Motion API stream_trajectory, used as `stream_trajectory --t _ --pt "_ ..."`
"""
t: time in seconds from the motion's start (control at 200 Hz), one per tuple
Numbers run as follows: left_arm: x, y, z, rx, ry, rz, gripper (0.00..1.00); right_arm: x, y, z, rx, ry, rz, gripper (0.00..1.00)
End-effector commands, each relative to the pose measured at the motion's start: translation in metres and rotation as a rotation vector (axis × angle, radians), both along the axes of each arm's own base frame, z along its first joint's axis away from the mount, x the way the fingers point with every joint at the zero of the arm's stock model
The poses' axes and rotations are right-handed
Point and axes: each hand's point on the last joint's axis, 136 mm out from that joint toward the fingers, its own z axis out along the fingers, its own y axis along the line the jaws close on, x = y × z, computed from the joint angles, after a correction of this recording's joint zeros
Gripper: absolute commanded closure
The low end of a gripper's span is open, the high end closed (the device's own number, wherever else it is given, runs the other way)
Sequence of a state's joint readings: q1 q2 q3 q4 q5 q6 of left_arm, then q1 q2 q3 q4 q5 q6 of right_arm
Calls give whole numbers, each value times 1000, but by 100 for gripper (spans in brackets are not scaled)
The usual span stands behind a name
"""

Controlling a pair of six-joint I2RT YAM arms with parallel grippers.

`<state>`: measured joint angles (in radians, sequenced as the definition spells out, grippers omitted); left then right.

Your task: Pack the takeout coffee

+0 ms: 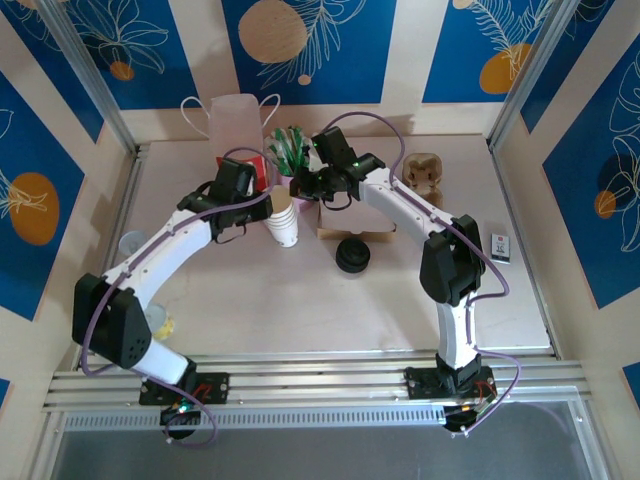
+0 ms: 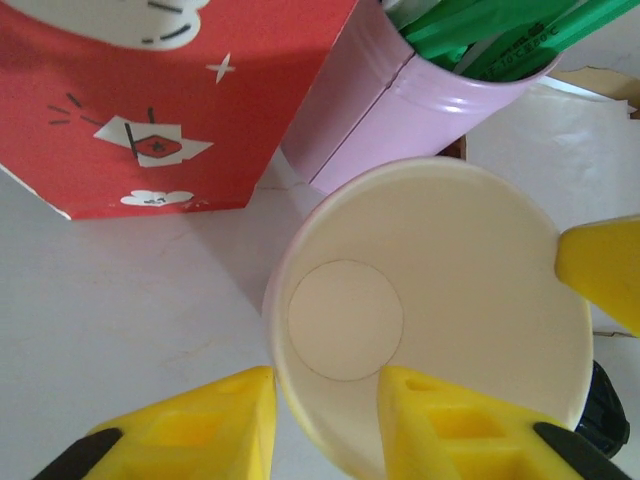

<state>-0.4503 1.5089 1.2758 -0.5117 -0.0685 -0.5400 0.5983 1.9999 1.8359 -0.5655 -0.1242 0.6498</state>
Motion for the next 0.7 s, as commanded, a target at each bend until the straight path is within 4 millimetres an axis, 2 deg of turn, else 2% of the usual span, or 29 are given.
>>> stream_trajectory --t 0.0,0.13,0.345,0.435,0.695 --pt "4 -6 3 24 6 -9 75 -10 5 24 53 -30 30 100" --pt "7 -11 3 33 15 -17 85 -11 6 24 57 -27 37 100" --pt "6 -9 0 57 18 -13 90 -14 6 24 65 -29 48 100" --pt "6 -10 2 53 14 -12 100 -15 7 24 71 -25 53 100" --pt "9 -11 18 37 -22 -1 100 -14 3 31 81 -31 56 100"
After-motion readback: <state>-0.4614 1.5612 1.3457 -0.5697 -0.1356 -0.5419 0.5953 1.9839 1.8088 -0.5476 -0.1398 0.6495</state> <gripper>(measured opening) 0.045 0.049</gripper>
